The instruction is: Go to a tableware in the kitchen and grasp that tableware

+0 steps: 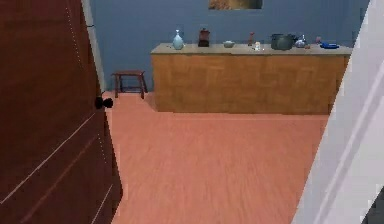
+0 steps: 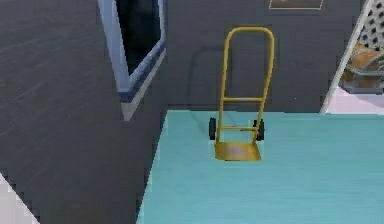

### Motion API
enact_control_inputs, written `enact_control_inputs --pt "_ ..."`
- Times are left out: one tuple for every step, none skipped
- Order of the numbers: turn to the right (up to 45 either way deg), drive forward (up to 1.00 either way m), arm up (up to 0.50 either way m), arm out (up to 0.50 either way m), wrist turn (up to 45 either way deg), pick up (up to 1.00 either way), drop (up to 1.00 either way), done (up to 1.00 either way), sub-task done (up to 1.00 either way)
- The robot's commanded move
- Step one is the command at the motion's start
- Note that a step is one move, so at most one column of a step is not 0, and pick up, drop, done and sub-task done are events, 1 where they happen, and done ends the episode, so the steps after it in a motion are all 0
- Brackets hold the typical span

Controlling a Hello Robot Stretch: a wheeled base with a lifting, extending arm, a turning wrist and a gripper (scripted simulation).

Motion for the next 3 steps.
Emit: enact_control_inputs --pt "0.0 0.60 0.00 0.00 0.0 0.00 0.00 0.00 0.00" --pt "0.0 1.00 0.00 0.00 0.0 0.00 0.00 0.00 0.00" --pt "3.0 0.00 0.00 0.00 0.0 0.00 0.00 0.00 0.00"
